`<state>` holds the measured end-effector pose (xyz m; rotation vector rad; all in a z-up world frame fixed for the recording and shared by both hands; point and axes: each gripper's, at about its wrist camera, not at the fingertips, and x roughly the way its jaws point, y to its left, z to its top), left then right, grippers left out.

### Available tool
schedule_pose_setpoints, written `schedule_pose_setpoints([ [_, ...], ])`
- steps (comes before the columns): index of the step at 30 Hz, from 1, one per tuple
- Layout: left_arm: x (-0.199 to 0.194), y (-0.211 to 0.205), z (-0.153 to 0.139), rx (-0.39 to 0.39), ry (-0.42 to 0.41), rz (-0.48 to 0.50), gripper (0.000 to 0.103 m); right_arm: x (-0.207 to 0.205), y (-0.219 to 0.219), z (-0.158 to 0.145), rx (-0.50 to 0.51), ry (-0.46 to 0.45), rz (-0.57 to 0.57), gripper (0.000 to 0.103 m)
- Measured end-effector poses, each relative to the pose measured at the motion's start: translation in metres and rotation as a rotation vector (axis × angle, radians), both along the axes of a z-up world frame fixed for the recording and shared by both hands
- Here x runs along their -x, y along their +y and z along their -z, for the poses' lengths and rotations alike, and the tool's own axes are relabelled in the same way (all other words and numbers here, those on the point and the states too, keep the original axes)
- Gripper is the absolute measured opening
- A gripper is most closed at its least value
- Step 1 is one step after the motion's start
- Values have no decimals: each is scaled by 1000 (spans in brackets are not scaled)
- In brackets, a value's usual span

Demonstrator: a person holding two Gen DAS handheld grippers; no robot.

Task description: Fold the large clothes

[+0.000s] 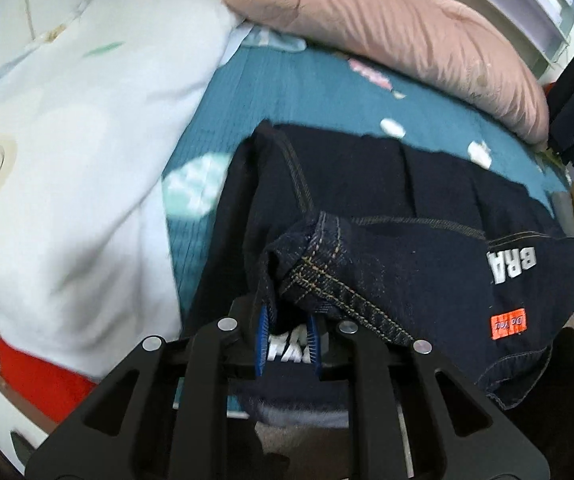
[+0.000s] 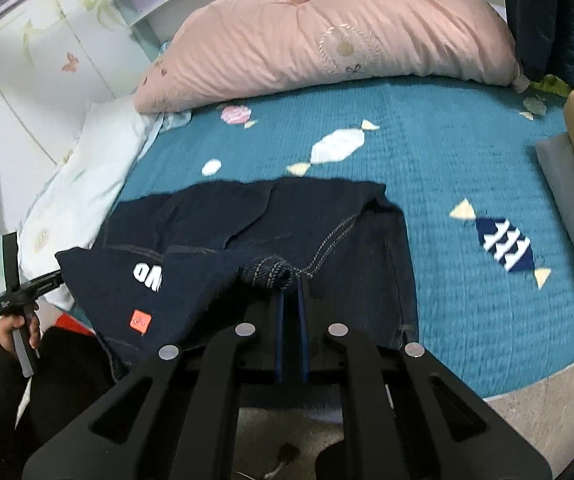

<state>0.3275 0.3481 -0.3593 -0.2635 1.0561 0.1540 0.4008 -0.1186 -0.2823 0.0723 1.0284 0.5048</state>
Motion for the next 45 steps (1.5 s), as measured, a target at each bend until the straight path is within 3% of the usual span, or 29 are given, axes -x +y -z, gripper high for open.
schedule_pose_setpoints([
  [5, 18, 14, 18, 3, 79, -77, 16, 14, -8, 29, 50, 57, 16, 6],
  [8, 26, 22, 14, 19, 71, -108, 16, 12, -15, 57, 81, 163, 50, 8],
  [10, 27, 17, 1, -33, 55, -89, 19, 13, -27, 64, 84, 203, 107, 10],
  [14, 24, -4, -33, -180, 17, -97, 33, 28, -41, 34, 133, 109, 169, 12],
  [15, 24, -9, -40, -214, 9, -107, 42, 30, -42, 28, 126, 97, 172, 14],
  [16, 25, -17, -48, -259, -6, -130, 48, 32, -41, 20, 109, 86, 159, 15],
  [18, 23, -30, -59, -311, -31, -154, 51, 29, -33, 15, 81, 89, 140, 16],
  [20, 25, -48, -79, -419, -96, -177, 52, 22, -18, 15, 53, 97, 115, 16],
  [21, 26, -53, -86, -452, -113, -197, 65, 19, -10, 16, 39, 100, 108, 16],
  [22, 26, -56, -91, -480, -118, -227, 73, 15, 1, 19, 16, 114, 92, 16],
  [24, 29, -59, -101, -482, -129, -258, 73, 10, 20, 26, 2, 134, 68, 16],
  [26, 30, -63, -107, -422, -171, -241, 74, 4, 43, 40, -10, 172, 45, 16],
  [27, 23, -65, -103, -306, -188, -157, 77, 2, 49, 47, -17, 188, 45, 16],
  [28, 18, -67, -97, -264, -169, -118, 77, -1, 56, 55, -16, 208, 47, 16],
  [30, 7, -72, -83, -263, -125, -102, 77, -4, 66, 65, 19, 217, 61, 16],
  [31, 1, -71, -74, -204, -112, -83, 77, -5, 68, 72, 34, 234, 64, 16],
  [32, -8, -66, -55, -78, -62, -46, 77, -6, 68, 78, 45, 253, 67, 13],
  [33, -12, -61, -38, 1, -17, -39, 76, -7, 68, 84, 59, 269, 68, 11],
  [35, -18, -49, 0, 85, 81, -65, 75, -9, 63, 96, 90, 302, 80, 9],
  [37, -17, -39, 24, 99, 148, -98, 61, -9, 55, 112, 115, 355, 102, 4],
  [39, -15, -32, 46, 141, 196, -83, 60, -9, 49, 118, 90, 365, 111, 0],
  [42, -14, -35, 44, 105, 212, -37, 61, -12, 47, 121, 84, 384, 116, 0],
  [45, -14, -32, 44, 124, 205, -34, 60, -15, 56, 119, 129, 395, 117, 0],
])
